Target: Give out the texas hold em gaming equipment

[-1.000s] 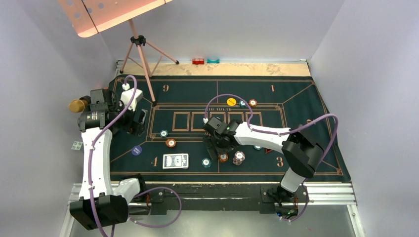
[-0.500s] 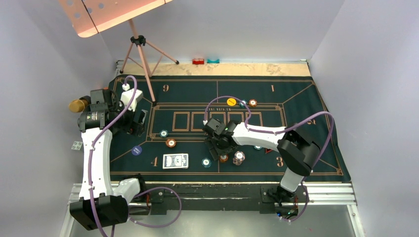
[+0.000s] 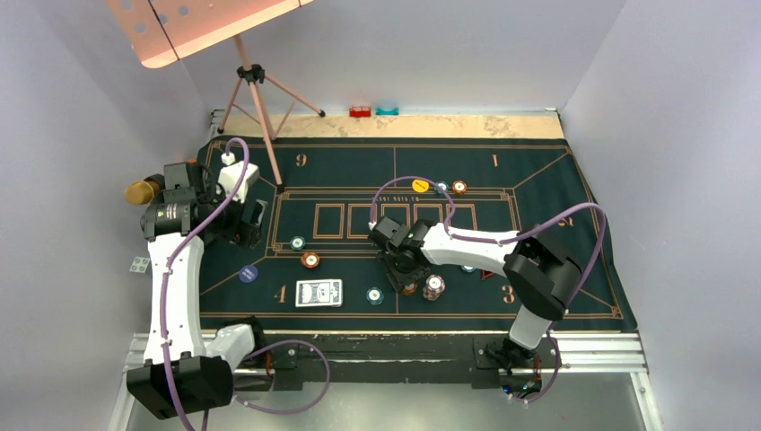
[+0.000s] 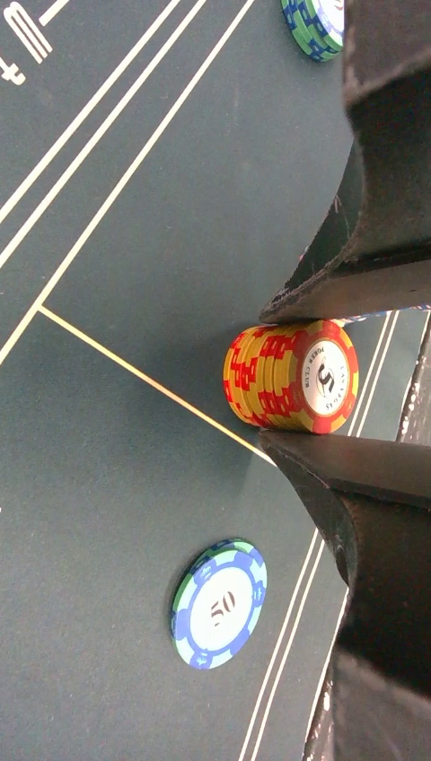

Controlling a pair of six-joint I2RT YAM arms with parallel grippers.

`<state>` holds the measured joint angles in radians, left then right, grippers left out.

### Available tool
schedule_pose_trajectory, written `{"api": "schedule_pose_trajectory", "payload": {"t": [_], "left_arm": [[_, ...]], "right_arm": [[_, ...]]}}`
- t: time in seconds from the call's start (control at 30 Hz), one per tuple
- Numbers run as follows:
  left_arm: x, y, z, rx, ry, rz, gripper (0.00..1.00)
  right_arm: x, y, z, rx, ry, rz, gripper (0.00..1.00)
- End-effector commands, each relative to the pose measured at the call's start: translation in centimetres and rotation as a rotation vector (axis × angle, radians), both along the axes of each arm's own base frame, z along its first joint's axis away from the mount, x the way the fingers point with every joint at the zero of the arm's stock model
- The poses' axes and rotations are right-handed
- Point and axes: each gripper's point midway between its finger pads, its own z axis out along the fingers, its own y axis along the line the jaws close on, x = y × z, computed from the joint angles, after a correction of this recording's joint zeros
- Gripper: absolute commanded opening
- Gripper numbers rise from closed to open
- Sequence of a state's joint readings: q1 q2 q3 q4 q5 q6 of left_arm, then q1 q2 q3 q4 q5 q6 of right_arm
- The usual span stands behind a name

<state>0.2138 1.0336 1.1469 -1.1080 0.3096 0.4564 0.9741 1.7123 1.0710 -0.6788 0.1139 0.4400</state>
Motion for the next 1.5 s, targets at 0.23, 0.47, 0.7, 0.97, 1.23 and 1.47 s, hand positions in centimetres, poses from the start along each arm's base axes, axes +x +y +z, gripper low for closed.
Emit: {"api": "schedule_pose_trajectory", "payload": {"t": [0.23, 0.47, 0.7, 0.97, 1.23, 1.47], "left_arm": [[0.5, 0.4, 1.0, 0.026, -0.047, -0.003, 1.0], [0.4, 0.5, 0.8, 0.033, -0.046, -0.007, 1.0], [0.5, 0.6, 0.9, 0.04, -0.053, -0.012, 1.0], [0.5, 0.5, 1.1, 0.042, -0.053, -0.02, 1.0], [0.6, 0.5, 1.0, 0.041, -0.048, -0.023, 1.0], [0.6, 0.7, 0.9, 0.053, -0.044, -0.034, 1.0]], "right_arm": [[0.5, 0.7, 3.8, 0.063, -0.043, 0.002, 0.35], [4.1, 0.3, 8.2, 0.128, -0.137, -0.094, 0.28], [10.7, -6.7, 9.5, 0.157, -0.221, -0.419, 0.21], [13.4, -16.4, 6.2, 0.15, -0.228, -0.814, 0.14], [13.1, -19.7, 3.4, 0.105, -0.208, -0.98, 0.14], [12.5, -22.9, 3.1, 0.049, -0.248, -1.102, 0.14]]}}
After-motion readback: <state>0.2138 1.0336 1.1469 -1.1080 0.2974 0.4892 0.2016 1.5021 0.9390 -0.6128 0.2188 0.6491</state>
